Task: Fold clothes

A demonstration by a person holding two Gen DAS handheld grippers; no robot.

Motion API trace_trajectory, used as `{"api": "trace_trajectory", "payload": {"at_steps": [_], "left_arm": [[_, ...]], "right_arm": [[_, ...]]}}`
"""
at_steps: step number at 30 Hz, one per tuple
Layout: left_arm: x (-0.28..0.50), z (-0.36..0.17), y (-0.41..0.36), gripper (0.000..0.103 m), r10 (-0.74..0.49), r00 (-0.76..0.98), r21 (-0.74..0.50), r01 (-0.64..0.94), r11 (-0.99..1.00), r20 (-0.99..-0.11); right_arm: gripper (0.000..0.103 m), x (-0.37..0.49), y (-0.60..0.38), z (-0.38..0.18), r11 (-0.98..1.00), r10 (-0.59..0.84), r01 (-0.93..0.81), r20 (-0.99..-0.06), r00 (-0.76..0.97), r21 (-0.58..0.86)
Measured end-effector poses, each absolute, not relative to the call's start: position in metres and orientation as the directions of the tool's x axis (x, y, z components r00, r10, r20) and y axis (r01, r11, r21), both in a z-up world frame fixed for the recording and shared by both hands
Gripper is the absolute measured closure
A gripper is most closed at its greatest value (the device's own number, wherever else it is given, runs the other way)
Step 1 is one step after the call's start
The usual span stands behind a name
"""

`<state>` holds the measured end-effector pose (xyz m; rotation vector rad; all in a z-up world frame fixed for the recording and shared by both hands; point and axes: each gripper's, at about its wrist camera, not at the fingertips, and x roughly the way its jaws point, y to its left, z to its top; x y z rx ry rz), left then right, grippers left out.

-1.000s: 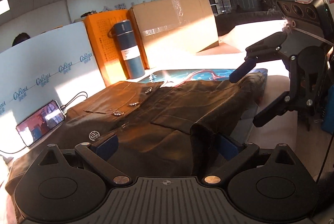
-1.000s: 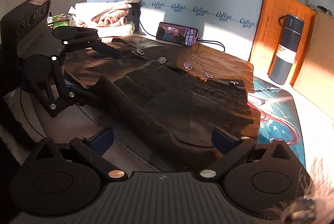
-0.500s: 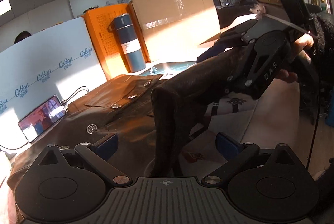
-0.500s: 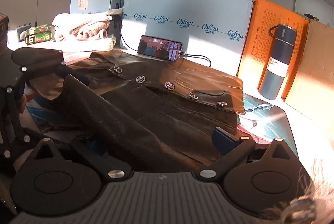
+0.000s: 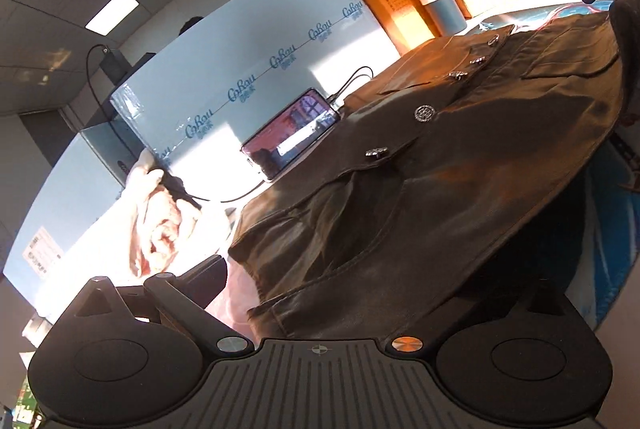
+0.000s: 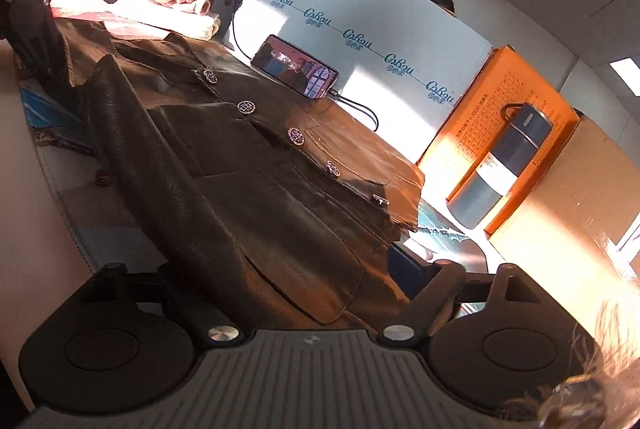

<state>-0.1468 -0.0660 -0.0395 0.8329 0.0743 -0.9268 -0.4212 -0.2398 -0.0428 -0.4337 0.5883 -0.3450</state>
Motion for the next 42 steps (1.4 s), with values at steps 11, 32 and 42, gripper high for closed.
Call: {"api": "trace_trajectory", "payload": {"at_steps": [11, 32, 42], "left_arm": [[-0.159, -0.037, -0.033, 0.091, -0.750, 0.476, 0.508, 0.833, 0.218, -0.459], [-0.086, 0.009, -0.027, 0.085, -0.899, 0.343, 0.003, 0.934, 0.356, -0.273], [-0.024, -0.001, -0.077, 0.085, -0.881, 0.341, -0.151, 0.902, 0.405, -0.328]], "right_arm": [[0.095, -0.446, -0.212, -0.029, 0.880, -0.381, 0.140, -0.500, 0.778, -0.453], [0.095, -0.421, -0.252, 0.053, 0.795, -0.449, 0.324, -0.139, 0.883, -0.514], [0.095, -0.341, -0.323, 0.049, 0.847, -0.414, 0.277, -0.235, 0.879, -0.454]]}}
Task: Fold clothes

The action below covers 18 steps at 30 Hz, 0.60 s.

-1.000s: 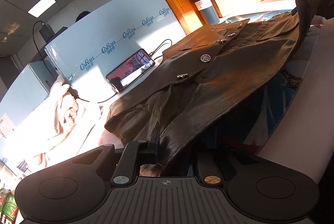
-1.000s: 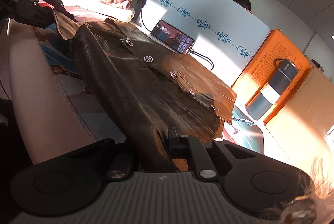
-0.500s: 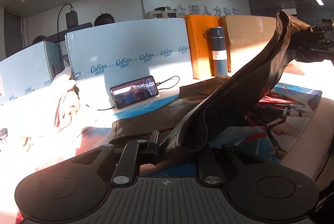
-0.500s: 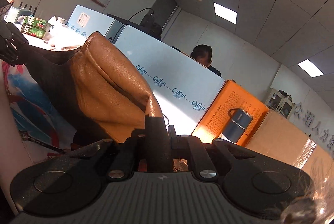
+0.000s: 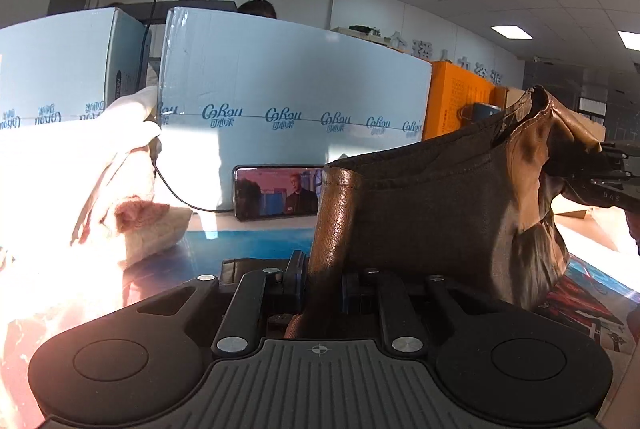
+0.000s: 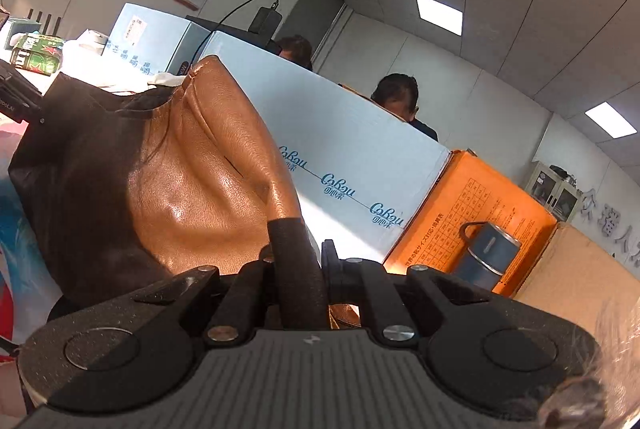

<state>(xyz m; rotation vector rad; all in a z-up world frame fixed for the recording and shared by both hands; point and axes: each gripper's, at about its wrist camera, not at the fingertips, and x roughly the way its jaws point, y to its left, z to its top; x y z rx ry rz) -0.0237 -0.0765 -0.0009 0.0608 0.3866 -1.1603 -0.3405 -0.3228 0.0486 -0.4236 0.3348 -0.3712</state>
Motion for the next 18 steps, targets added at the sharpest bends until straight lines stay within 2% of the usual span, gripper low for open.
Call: {"api": "trace_trajectory", "payload": {"at_steps": [5, 11, 14, 18], "left_arm": [[0.002, -0.016, -0.099, 0.085, -0.841, 0.364, -0.201, 0.860, 0.468, -0.400], [0.011, -0.028, -0.115, 0.085, -0.776, 0.403, -0.183, 0.821, 0.540, -0.485], [0.016, -0.030, -0.111, 0.083, -0.780, 0.383, -0.213, 0.817, 0.536, -0.495], [0.019, -0.031, -0.110, 0.076, -0.781, 0.369, -0.232, 0.813, 0.533, -0.503]], "right_arm": [[0.095, -0.298, -0.354, 0.032, 0.869, -0.392, 0.226, -0.335, 0.857, -0.440], [0.093, -0.263, -0.377, 0.007, 0.883, -0.392, 0.201, -0.432, 0.812, -0.424], [0.085, -0.256, -0.387, -0.007, 0.889, -0.403, 0.214, -0.470, 0.785, -0.404], [0.063, -0.259, -0.408, -0.017, 0.905, -0.406, 0.261, -0.501, 0.764, -0.334]]}}
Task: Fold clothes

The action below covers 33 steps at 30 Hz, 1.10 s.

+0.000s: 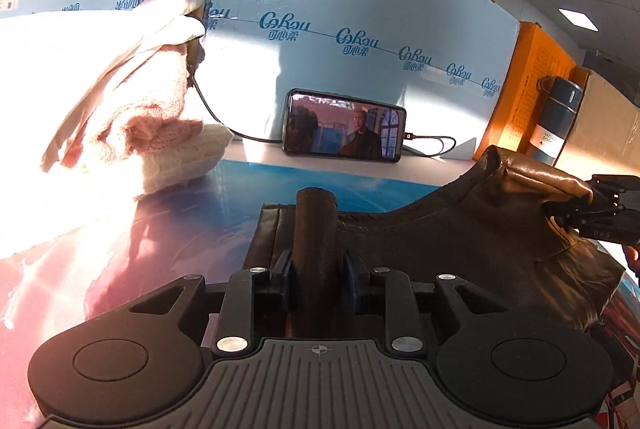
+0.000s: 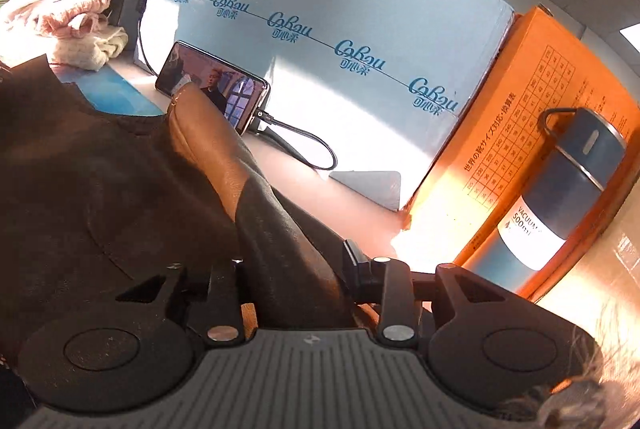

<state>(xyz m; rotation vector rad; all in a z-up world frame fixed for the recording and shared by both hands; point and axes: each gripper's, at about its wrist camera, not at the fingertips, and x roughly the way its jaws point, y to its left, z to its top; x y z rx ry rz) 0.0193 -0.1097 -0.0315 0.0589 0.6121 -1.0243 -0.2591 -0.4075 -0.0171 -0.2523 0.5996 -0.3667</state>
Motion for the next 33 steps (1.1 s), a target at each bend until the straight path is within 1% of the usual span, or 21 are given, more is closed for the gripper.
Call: {"api": "trace_trajectory", "payload": {"at_steps": [1, 2, 3, 4, 5, 6, 7, 10, 11, 13, 15, 16, 18, 19, 20, 23, 27, 28, 30, 31, 33], "left_arm": [[0.020, -0.032, -0.109, 0.075, -0.783, 0.364, -0.240, 0.812, 0.532, -0.504], [0.022, -0.032, -0.109, 0.073, -0.785, 0.359, -0.248, 0.811, 0.530, -0.504], [0.023, -0.032, -0.109, 0.072, -0.788, 0.352, -0.259, 0.809, 0.527, -0.505], [0.023, -0.032, -0.109, 0.068, -0.791, 0.348, -0.264, 0.809, 0.524, -0.503], [0.023, -0.032, -0.108, 0.061, -0.792, 0.347, -0.266, 0.810, 0.523, -0.502], [0.023, -0.032, -0.108, 0.056, -0.794, 0.347, -0.268, 0.810, 0.522, -0.499], [0.022, -0.032, -0.107, 0.050, -0.798, 0.344, -0.269, 0.812, 0.518, -0.495], [0.021, -0.031, -0.109, 0.047, -0.796, 0.346, -0.259, 0.816, 0.516, -0.496], [0.021, -0.031, -0.109, 0.047, -0.795, 0.347, -0.257, 0.816, 0.517, -0.498], [0.020, -0.031, -0.110, 0.047, -0.792, 0.349, -0.252, 0.817, 0.519, -0.501], [0.019, -0.031, -0.112, 0.048, -0.786, 0.354, -0.240, 0.818, 0.523, -0.507], [0.018, -0.031, -0.113, 0.051, -0.780, 0.360, -0.227, 0.819, 0.527, -0.512], [0.016, -0.031, -0.116, 0.077, -0.768, 0.372, -0.199, 0.822, 0.533, -0.521], [0.014, -0.030, -0.117, 0.094, -0.768, 0.379, -0.181, 0.828, 0.530, -0.515], [0.012, -0.027, -0.118, 0.095, -0.770, 0.388, -0.163, 0.834, 0.527, -0.507], [0.001, -0.011, -0.123, 0.098, -0.788, 0.434, -0.092, 0.850, 0.519, -0.438], [-0.003, 0.005, -0.143, 0.098, -0.767, 0.489, 0.019, 0.847, 0.531, -0.415], [0.000, 0.000, -0.150, 0.098, -0.731, 0.516, 0.055, 0.831, 0.553, -0.447], [0.006, -0.015, -0.159, 0.097, -0.661, 0.550, 0.105, 0.803, 0.587, -0.510], [0.009, -0.022, -0.161, 0.095, -0.642, 0.548, 0.106, 0.798, 0.593, -0.536], [0.011, -0.029, -0.159, 0.090, -0.633, 0.553, 0.112, 0.794, 0.598, -0.542]], "right_arm": [[0.060, -0.262, -0.412, -0.018, 0.914, -0.396, 0.272, -0.511, 0.763, -0.301], [0.054, -0.264, -0.417, -0.019, 0.921, -0.384, 0.284, -0.517, 0.765, -0.265], [0.046, -0.267, -0.421, -0.019, 0.928, -0.372, 0.294, -0.522, 0.768, -0.229], [0.040, -0.271, -0.425, -0.020, 0.932, -0.363, 0.309, -0.516, 0.776, -0.191], [0.030, -0.275, -0.430, -0.020, 0.933, -0.356, 0.325, -0.503, 0.787, -0.153], [0.023, -0.281, -0.435, -0.020, 0.933, -0.348, 0.345, -0.485, 0.802, -0.100], [0.022, -0.288, -0.442, -0.019, 0.930, -0.340, 0.366, -0.463, 0.819, -0.037], [0.017, -0.308, -0.459, -0.017, 0.875, -0.399, 0.473, -0.399, 0.825, 0.104], [0.016, -0.312, -0.461, -0.017, 0.850, -0.440, 0.517, -0.396, 0.806, 0.106], [0.015, -0.315, -0.460, -0.018, 0.813, -0.512, 0.579, -0.401, 0.760, 0.059], [0.012, -0.316, -0.457, -0.021, 0.785, -0.552, 0.619, -0.424, 0.718, 0.026], [0.012, -0.316, -0.456, -0.022, 0.775, -0.562, 0.632, -0.433, 0.705, 0.022], [0.011, -0.317, -0.454, -0.026, 0.756, -0.576, 0.655, -0.455, 0.680, 0.021], [0.011, -0.317, -0.454, -0.028, 0.745, -0.583, 0.666, -0.466, 0.666, 0.020], [0.011, -0.318, -0.453, -0.029, 0.734, -0.594, 0.679, -0.472, 0.652, 0.013], [0.011, -0.322, -0.450, -0.030, 0.717, -0.617, 0.697, -0.465, 0.635, -0.001], [0.011, -0.322, -0.453, -0.035, 0.709, -0.600, 0.705, -0.518, 0.610, 0.008], [0.011, -0.323, -0.454, -0.036, 0.715, -0.581, 0.699, -0.529, 0.618, 0.030], [0.011, -0.329, -0.459, -0.038, 0.720, -0.522, 0.682, -0.546, 0.655, 0.130], [0.011, -0.331, -0.461, -0.039, 0.715, -0.497, 0.677, -0.553, 0.668, 0.175], [0.014, -0.333, -0.464, -0.041, 0.699, -0.473, 0.677, -0.562, 0.678, 0.229]]}}
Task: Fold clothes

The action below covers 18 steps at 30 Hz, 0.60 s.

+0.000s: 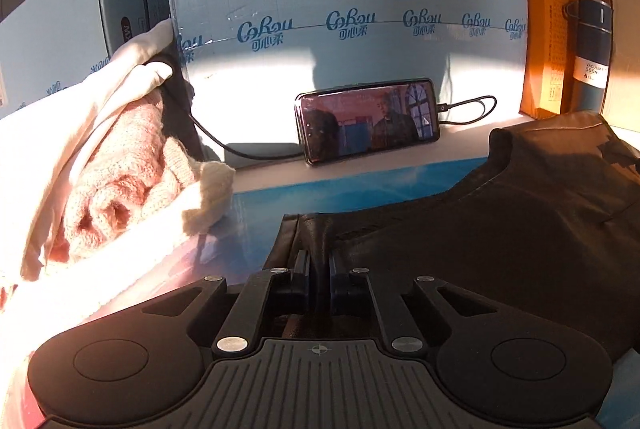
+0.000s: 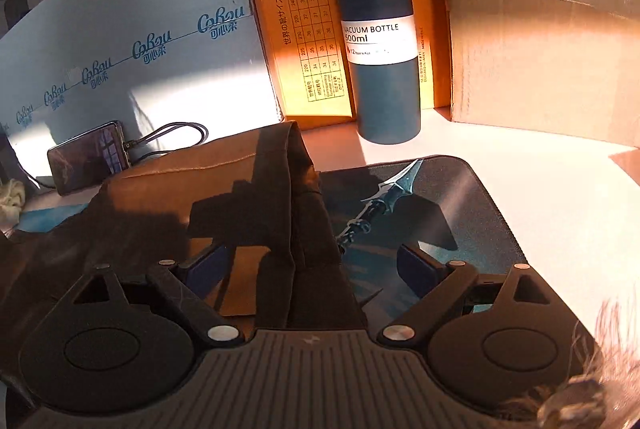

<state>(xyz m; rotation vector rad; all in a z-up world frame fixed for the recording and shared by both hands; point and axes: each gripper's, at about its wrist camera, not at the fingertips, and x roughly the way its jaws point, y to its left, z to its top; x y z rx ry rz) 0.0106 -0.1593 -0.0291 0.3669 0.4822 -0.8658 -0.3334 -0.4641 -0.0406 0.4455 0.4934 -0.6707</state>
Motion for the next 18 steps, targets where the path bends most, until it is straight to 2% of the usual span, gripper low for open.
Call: {"api": "trace_trajectory", "payload": {"at_steps": [2, 3, 4, 6, 7, 9, 12, 14, 16, 18], "left_arm": [[0.011, -0.029, -0.159, 0.088, -0.629, 0.558, 0.113, 0.790, 0.603, -0.541], [0.011, -0.030, -0.158, 0.087, -0.627, 0.560, 0.113, 0.788, 0.606, -0.542], [0.012, -0.030, -0.158, 0.086, -0.625, 0.559, 0.110, 0.787, 0.607, -0.545], [0.013, -0.031, -0.157, 0.085, -0.627, 0.554, 0.104, 0.788, 0.607, -0.548], [0.013, -0.031, -0.156, 0.085, -0.628, 0.552, 0.101, 0.789, 0.606, -0.549], [0.013, -0.032, -0.157, 0.085, -0.630, 0.546, 0.098, 0.793, 0.601, -0.552], [0.016, -0.031, -0.156, 0.084, -0.637, 0.543, 0.078, 0.791, 0.607, -0.548], [0.018, -0.029, -0.153, 0.071, -0.643, 0.542, 0.052, 0.784, 0.618, -0.541], [0.023, -0.025, -0.145, 0.062, -0.647, 0.552, 0.008, 0.764, 0.645, -0.527], [0.026, -0.019, -0.132, 0.052, -0.649, 0.557, -0.067, 0.730, 0.680, -0.518]], "right_arm": [[0.020, -0.333, -0.464, -0.041, 0.690, -0.485, 0.689, -0.565, 0.668, 0.222], [0.032, -0.332, -0.462, -0.040, 0.690, -0.495, 0.695, -0.569, 0.657, 0.203], [0.038, -0.332, -0.459, -0.040, 0.691, -0.503, 0.698, -0.571, 0.649, 0.186], [0.058, -0.333, -0.451, -0.040, 0.709, -0.504, 0.689, -0.573, 0.646, 0.153], [0.060, -0.333, -0.446, -0.040, 0.720, -0.505, 0.681, -0.575, 0.644, 0.130], [0.061, -0.334, -0.433, -0.039, 0.736, -0.516, 0.672, -0.578, 0.632, 0.077], [0.061, -0.342, -0.424, -0.039, 0.743, -0.508, 0.665, -0.579, 0.638, 0.081], [0.061, -0.347, -0.423, -0.037, 0.736, -0.510, 0.671, -0.575, 0.640, 0.093], [0.059, -0.349, -0.421, -0.033, 0.717, -0.540, 0.692, -0.557, 0.631, 0.088], [0.046, -0.352, -0.415, -0.027, 0.690, -0.585, 0.719, -0.522, 0.620, 0.081]]}}
